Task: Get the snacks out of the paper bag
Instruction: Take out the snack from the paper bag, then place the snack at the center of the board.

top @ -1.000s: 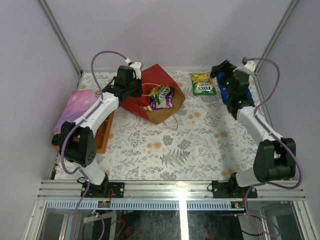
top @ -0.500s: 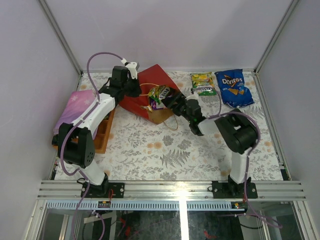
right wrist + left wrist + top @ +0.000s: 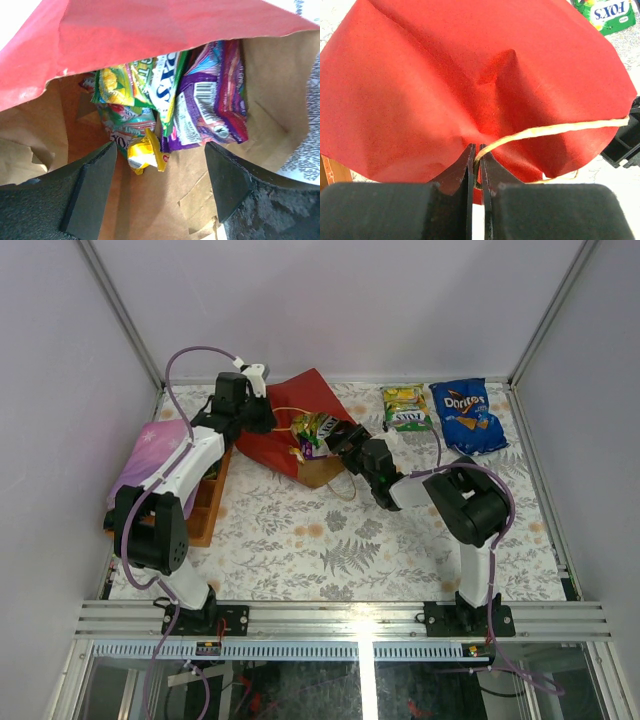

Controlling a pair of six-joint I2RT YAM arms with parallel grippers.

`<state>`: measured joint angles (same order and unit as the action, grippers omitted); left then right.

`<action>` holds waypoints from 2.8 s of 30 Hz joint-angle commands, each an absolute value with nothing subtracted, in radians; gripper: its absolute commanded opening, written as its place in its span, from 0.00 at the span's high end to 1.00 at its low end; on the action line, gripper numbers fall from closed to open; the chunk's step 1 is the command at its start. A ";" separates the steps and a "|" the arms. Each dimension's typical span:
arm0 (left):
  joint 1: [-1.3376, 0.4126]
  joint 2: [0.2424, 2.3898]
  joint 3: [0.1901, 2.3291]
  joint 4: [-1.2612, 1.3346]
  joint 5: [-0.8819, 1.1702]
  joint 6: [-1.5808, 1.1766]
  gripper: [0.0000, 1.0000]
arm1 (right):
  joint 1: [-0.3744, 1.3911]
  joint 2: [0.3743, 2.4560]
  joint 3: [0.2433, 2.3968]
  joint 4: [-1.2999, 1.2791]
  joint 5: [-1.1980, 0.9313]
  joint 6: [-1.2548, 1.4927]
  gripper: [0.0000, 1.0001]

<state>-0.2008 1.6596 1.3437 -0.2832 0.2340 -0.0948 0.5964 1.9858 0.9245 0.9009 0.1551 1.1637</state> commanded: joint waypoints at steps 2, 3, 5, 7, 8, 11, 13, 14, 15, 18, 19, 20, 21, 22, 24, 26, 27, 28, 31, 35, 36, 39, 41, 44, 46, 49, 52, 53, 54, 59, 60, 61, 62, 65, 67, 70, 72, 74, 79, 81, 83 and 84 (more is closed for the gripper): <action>-0.172 1.682 1.351 -0.247 0.231 -0.093 0.96 | 0.598 1.949 0.937 0.860 0.283 1.131 0.23; -0.170 1.681 1.351 -0.246 0.230 -0.094 0.96 | 0.599 1.952 0.942 0.852 0.294 1.124 0.24; -0.169 1.679 1.348 -0.244 0.234 -0.094 0.96 | 0.598 1.959 0.961 0.820 0.307 1.113 0.25; -0.166 1.677 1.347 -0.245 0.234 -0.094 0.96 | 0.598 1.961 0.976 0.777 0.320 1.110 0.25; -0.165 1.675 1.345 -0.245 0.235 -0.094 0.96 | 0.598 1.963 0.978 0.771 0.326 1.109 0.25; -0.163 1.667 1.342 -0.244 0.236 -0.095 0.96 | 0.598 1.975 0.989 0.759 0.342 1.104 0.25; -0.162 1.664 1.339 -0.244 0.237 -0.095 0.96 | 0.598 1.987 1.002 0.760 0.352 1.093 0.26; -0.161 1.663 1.338 -0.244 0.237 -0.095 0.96 | 0.598 1.995 1.007 0.761 0.357 1.091 0.26; -0.161 1.662 1.338 -0.244 0.237 -0.095 0.96 | 0.598 2.006 1.013 0.763 0.360 1.091 0.26; -0.161 1.658 1.335 -0.247 0.232 -0.094 0.96 | 0.599 2.031 1.028 0.759 0.358 1.105 0.28; -0.159 1.656 1.333 -0.247 0.230 -0.094 0.96 | 0.599 2.038 1.029 0.761 0.354 1.111 0.28; -0.159 1.652 1.332 -0.247 0.228 -0.093 0.96 | 0.598 2.046 1.027 0.758 0.352 1.122 0.29; -0.158 1.651 1.331 -0.247 0.228 -0.092 0.96 | 0.598 2.048 1.026 0.752 0.352 1.128 0.30; -0.156 1.648 1.329 -0.247 0.227 -0.092 0.96 | 0.599 2.048 1.023 0.745 0.353 1.131 0.30; -0.155 1.646 1.327 -0.247 0.225 -0.092 0.96 | 0.598 2.040 1.007 0.724 0.357 1.134 0.31; -0.153 1.644 1.326 -0.247 0.222 -0.092 0.96 | 0.598 2.026 0.982 0.705 0.362 1.143 0.31; -0.152 1.644 1.325 -0.248 0.222 -0.092 0.96 | 0.598 2.018 0.967 0.699 0.363 1.147 0.31; -0.152 1.646 1.325 -0.248 0.222 -0.093 0.96 | 0.598 2.012 0.952 0.699 0.364 1.153 0.31; -0.152 1.647 1.327 -0.249 0.224 -0.094 0.96 | 0.598 2.010 0.925 0.705 0.365 1.164 0.31; -0.151 1.646 1.327 -0.252 0.223 -0.093 0.96 | 0.598 2.039 0.935 0.749 0.366 1.167 0.32; -0.150 1.644 1.326 -0.252 0.221 -0.092 0.96 | 0.599 2.047 0.944 0.754 0.364 1.167 0.32; -0.150 1.641 1.321 -0.252 0.216 -0.093 0.96 | 0.598 2.081 0.976 0.766 0.361 1.169 0.34; -0.150 1.638 1.320 -0.252 0.216 -0.092 0.96 | 0.598 2.104 0.988 0.797 0.364 1.171 0.39; -0.150 1.637 1.319 -0.252 0.215 -0.092 0.96 | 0.599 2.138 1.010 0.831 0.361 1.183 0.47; -0.150 1.636 1.319 -0.251 0.216 -0.092 0.96 | 0.598 2.159 1.027 0.836 0.359 1.187 0.50; -0.149 1.638 1.319 -0.252 0.211 -0.091 0.96 | 0.598 2.169 1.032 0.862 0.353 1.174 0.61; -0.147 1.638 1.318 -0.253 0.204 -0.089 0.96 | 0.598 2.150 1.010 0.881 0.341 1.147 0.80; -0.146 1.639 1.319 -0.253 0.204 -0.089 0.96 | 0.600 2.136 0.995 0.887 0.338 1.142 0.85; -0.146 1.638 1.318 -0.253 0.205 -0.089 0.96 | 0.601 2.120 0.977 0.896 0.329 1.135 0.90; -0.143 1.642 1.319 -0.252 0.204 -0.088 0.96 | 0.622 1.980 0.872 0.899 0.244 1.100 1.00; -0.142 1.645 1.318 -0.253 0.202 -0.087 0.96 | 0.628 1.941 0.846 0.893 0.222 1.087 1.00; -0.142 1.644 1.319 -0.254 0.200 -0.087 0.96 | 0.637 1.897 0.815 0.884 0.204 1.069 1.00; -0.141 1.646 1.320 -0.258 0.195 -0.086 0.96 | 0.644 1.852 0.782 0.872 0.177 1.049 1.00; -0.140 1.643 1.318 -0.261 0.187 -0.085 0.96 | 0.649 1.660 0.654 0.801 0.118 0.989 1.00; -0.138 1.640 1.317 -0.258 0.186 -0.086 0.96 | 0.649 1.517 0.595 0.691 0.101 0.928 1.00; -0.138 1.641 1.315 -0.256 0.189 -0.087 0.95 | 0.648 1.301 0.559 0.459 0.132 0.806 1.00; -0.139 1.642 1.316 -0.256 0.192 -0.088 0.96 | 0.649 1.172 0.567 0.288 0.191 0.725 1.00; -0.138 1.645 1.318 -0.256 0.191 -0.088 0.96 | 0.648 1.058 0.585 0.155 0.268 0.646 1.00; -0.137 1.645 1.319 -0.258 0.187 -0.088 0.96 | 0.645 0.909 0.699 -0.105 0.561 0.426 1.00; -0.136 1.645 1.319 -0.258 0.185 -0.087 0.96 | 0.631 0.909 0.759 -0.187 0.690 0.353 1.00; -0.137 1.646 1.319 -0.258 0.186 -0.087 0.96 | 0.575 0.930 0.811 -0.256 0.758 0.324 1.00; -0.137 1.648 1.319 -0.258 0.187 -0.086 0.96 | 0.513 0.945 0.833 -0.294 0.747 0.331 1.00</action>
<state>-0.1547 1.6650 1.3281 -0.2844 0.2195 -0.0971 0.6235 0.9287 0.7078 -0.1207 0.5213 0.4686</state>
